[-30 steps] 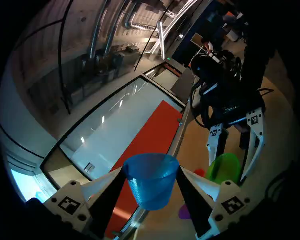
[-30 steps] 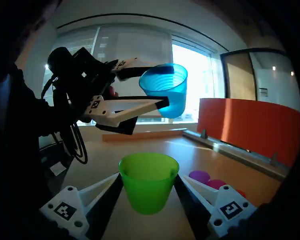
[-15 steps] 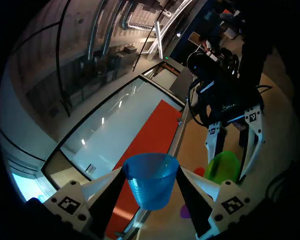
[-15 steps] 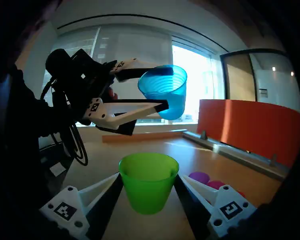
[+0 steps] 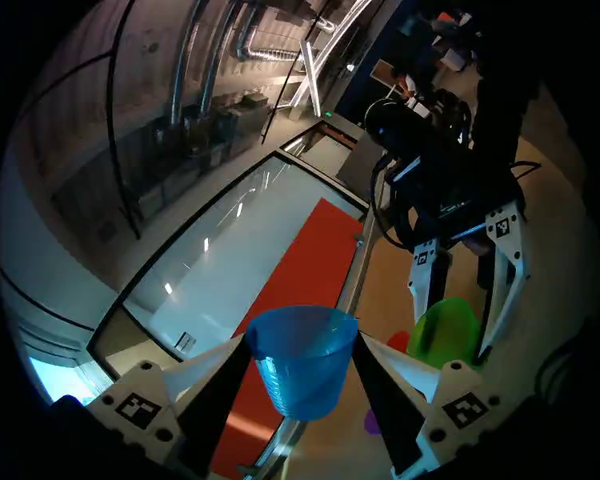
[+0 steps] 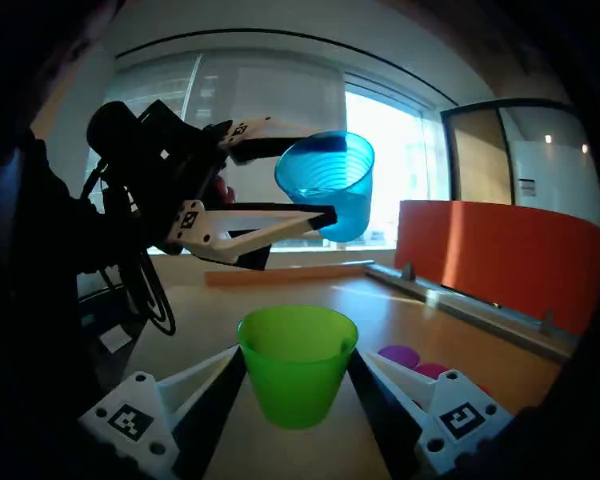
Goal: Pour water
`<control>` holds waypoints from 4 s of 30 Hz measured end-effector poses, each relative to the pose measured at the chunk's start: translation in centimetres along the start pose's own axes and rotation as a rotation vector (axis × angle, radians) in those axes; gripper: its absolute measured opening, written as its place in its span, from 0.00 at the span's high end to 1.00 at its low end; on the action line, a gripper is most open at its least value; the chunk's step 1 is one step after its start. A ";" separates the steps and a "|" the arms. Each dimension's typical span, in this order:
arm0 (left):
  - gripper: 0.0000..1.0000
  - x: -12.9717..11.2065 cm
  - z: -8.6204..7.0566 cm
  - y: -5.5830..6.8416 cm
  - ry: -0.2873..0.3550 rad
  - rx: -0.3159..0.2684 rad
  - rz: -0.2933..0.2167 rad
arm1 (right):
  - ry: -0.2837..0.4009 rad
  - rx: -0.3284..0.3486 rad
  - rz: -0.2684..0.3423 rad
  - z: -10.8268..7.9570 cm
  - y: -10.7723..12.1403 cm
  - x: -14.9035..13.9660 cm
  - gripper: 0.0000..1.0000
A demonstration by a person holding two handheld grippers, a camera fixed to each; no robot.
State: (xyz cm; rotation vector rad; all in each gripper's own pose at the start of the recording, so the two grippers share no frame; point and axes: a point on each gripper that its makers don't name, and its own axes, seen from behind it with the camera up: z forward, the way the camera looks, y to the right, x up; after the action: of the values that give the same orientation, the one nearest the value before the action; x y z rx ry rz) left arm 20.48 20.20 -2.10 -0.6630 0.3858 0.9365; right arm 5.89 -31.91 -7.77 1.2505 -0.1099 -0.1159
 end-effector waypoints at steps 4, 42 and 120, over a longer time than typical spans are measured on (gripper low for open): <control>0.14 0.0 0.0 0.0 0.000 0.001 0.010 | -0.001 0.002 -0.001 0.1 -0.1 0.1 0.12; 0.14 0.6 -0.2 0.3 0.000 0.002 0.074 | 0.003 0.002 -0.005 0.0 -0.1 0.2 0.12; 0.14 1.6 -0.2 0.0 0.004 0.004 0.189 | 0.016 -0.001 -0.008 0.0 -0.1 0.5 0.12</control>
State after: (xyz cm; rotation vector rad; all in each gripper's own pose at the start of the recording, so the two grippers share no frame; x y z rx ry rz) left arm 21.33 21.10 -3.18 -0.6319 0.4592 1.1132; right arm 6.39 -32.00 -7.83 1.2504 -0.0910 -0.1135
